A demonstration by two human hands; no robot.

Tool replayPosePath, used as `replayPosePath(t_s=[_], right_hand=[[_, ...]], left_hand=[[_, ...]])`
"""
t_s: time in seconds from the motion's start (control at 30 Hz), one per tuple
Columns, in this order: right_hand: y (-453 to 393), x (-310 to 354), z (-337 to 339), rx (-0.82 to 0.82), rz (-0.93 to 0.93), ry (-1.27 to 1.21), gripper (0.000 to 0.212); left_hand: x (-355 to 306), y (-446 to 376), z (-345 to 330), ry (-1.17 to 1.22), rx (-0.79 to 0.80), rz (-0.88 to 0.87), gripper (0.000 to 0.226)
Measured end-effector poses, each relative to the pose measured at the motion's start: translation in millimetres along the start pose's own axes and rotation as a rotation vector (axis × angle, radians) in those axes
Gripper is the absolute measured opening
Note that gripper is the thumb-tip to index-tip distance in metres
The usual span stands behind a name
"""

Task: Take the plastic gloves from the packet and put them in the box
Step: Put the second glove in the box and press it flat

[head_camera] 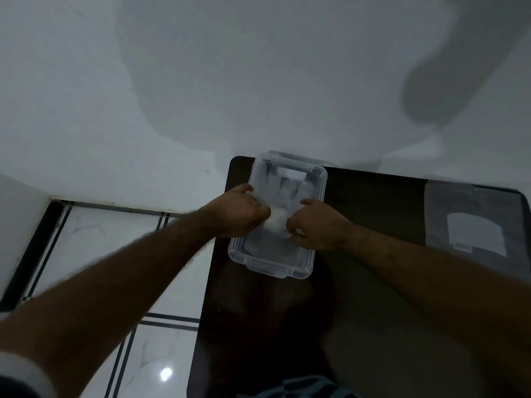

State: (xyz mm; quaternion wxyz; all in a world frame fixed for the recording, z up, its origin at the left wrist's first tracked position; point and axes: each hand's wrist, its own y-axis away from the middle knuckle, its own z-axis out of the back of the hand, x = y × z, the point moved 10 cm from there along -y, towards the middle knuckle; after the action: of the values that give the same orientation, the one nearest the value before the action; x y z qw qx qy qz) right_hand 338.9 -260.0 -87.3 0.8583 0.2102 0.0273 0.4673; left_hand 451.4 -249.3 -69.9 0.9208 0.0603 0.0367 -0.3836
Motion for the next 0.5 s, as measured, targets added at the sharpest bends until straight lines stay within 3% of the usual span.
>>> replayPosePath(t_s=[0.13, 0.27, 0.4, 0.5], right_hand=[[0.7, 15.6, -12.4, 0.118, 0.058, 0.080, 0.029], [-1.6, 13.8, -16.4, 0.165, 0.052, 0.052, 0.048], [-14.3, 5.9, 2.2, -0.001, 0.049, -0.031, 0.035], [-32.8, 0.1, -4.3, 0.041, -0.009, 0.061, 0.041]], left_hand=[[-8.0, -3.6, -25.2, -0.126, 0.196, -0.021, 0.016], [-17.2, -3.8, -39.8, -0.135, 0.340, -0.041, 0.030], [-19.0, -3.3, -41.6, -0.071, 0.440, -0.046, 0.036], [-22.9, -0.5, -33.9, -0.035, 0.482, -0.057, 0.041]])
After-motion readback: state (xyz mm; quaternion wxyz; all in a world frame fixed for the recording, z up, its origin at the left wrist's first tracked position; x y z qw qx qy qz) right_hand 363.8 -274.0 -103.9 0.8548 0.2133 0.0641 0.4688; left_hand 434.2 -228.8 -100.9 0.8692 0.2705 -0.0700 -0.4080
